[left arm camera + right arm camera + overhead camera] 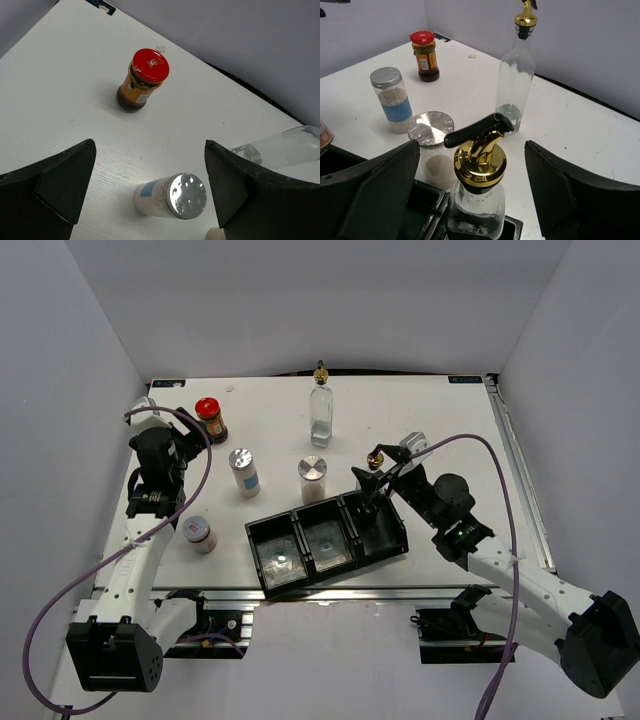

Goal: Organize the condiment bottles

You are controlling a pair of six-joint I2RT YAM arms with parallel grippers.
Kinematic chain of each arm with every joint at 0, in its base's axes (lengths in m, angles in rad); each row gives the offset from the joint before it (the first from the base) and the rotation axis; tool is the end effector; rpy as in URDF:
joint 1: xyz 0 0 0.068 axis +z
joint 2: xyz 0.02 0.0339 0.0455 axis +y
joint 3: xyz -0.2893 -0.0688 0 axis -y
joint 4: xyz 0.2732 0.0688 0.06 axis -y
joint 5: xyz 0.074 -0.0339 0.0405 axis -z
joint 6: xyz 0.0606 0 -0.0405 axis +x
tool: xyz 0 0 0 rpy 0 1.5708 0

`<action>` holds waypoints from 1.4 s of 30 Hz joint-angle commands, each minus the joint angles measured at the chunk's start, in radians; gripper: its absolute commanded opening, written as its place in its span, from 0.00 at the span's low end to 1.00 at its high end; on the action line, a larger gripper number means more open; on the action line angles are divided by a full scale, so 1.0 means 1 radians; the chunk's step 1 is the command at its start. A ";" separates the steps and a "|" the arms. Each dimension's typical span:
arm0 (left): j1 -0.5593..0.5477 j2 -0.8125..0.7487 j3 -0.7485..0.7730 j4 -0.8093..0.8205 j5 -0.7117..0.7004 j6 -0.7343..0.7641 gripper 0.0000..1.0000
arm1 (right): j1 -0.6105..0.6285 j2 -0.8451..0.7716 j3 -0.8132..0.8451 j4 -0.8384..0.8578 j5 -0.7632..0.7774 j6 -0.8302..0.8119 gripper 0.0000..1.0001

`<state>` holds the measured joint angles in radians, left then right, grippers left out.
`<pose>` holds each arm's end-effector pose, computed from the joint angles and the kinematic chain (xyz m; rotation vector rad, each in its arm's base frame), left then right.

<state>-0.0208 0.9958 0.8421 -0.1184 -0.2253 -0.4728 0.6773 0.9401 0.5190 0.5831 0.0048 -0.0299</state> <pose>0.2702 0.0079 0.3380 -0.5637 1.7495 -0.1388 0.1997 0.1603 0.3119 -0.4913 1.3428 0.5319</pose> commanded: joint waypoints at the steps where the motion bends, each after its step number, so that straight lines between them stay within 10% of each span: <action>1: 0.005 -0.002 0.003 0.017 -0.005 -0.007 0.98 | 0.007 -0.027 0.076 -0.038 0.006 0.004 0.89; 12: 0.004 0.023 0.037 -0.015 -0.022 -0.015 0.98 | 0.007 0.018 0.334 -0.270 0.052 -0.024 0.89; 30: 0.004 0.144 0.075 -0.040 -0.048 0.006 0.98 | -0.001 0.788 1.176 -0.554 0.038 -0.090 0.89; 42: 0.005 0.149 0.081 -0.055 -0.108 0.046 0.98 | -0.021 1.051 1.346 -0.539 0.228 0.059 0.89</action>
<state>-0.0208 1.1561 0.8860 -0.1658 -0.3038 -0.4465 0.6617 1.9862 1.8053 0.0071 0.1570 -0.0246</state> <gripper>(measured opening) 0.982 0.895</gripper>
